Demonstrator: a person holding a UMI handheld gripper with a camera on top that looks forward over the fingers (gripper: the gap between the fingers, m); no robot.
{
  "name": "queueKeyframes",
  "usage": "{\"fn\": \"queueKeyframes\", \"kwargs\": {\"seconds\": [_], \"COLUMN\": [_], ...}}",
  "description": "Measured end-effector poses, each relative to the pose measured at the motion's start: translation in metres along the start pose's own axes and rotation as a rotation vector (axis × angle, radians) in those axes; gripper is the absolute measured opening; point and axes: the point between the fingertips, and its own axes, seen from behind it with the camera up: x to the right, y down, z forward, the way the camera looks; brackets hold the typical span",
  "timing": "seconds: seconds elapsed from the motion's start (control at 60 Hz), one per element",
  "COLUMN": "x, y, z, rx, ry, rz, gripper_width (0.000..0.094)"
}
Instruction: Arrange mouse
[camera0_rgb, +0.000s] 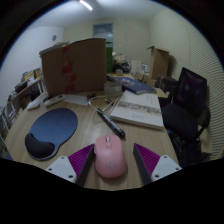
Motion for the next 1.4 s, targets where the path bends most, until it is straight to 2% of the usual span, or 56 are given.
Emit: {"fn": "queueKeyframes", "kwargs": {"seconds": [0.05, 0.067, 0.117, 0.183, 0.283, 0.333, 0.45, 0.55, 0.633, 0.717, 0.933, 0.983, 1.0, 1.017, 1.083, 1.2, 1.317, 1.367, 1.4], "x": [0.002, 0.004, 0.007, 0.008, 0.008, 0.009, 0.012, -0.041, -0.101, -0.154, -0.225, -0.229, -0.229, -0.229, -0.230, -0.230, -0.224, -0.232, -0.232], "y": [-0.003, -0.003, -0.003, -0.002, -0.001, -0.006, -0.075, -0.153, -0.192, -0.182, -0.058, -0.035, -0.031, -0.035, -0.036, -0.036, -0.028, -0.041, -0.050], "z": [0.004, 0.005, 0.006, 0.004, 0.002, -0.003, -0.035, -0.064, -0.064, -0.040, 0.042, 0.050, 0.054, 0.056, 0.056, 0.055, 0.041, 0.022, 0.007], "rx": [0.004, 0.005, 0.003, 0.003, -0.043, -0.051, 0.074, 0.210, 0.266, 0.223, -0.040, -0.077, -0.065, -0.040, -0.055, -0.096, -0.204, -0.169, -0.152], "ry": [0.021, 0.030, 0.060, 0.079, 0.088, 0.095, 0.149, 0.092, 0.041, 0.015, -0.016, -0.019, -0.015, -0.009, -0.001, -0.010, -0.027, -0.087, -0.102], "rz": [0.015, 0.021, 0.045, 0.067, 0.150, 0.190, 0.174, 0.151, 0.123, 0.101, 0.031, 0.005, -0.006, -0.015, -0.017, -0.023, 0.012, 0.035, 0.047], "gripper_width": [0.0763, 0.0659, 0.0500, 0.0479, 0.0437, 0.0378, 0.0341, 0.0341, 0.0340, 0.0338, 0.0339, 0.0354, 0.0377, 0.0359, 0.0392, 0.0512, 0.0886, 0.0839, 0.0847]}}
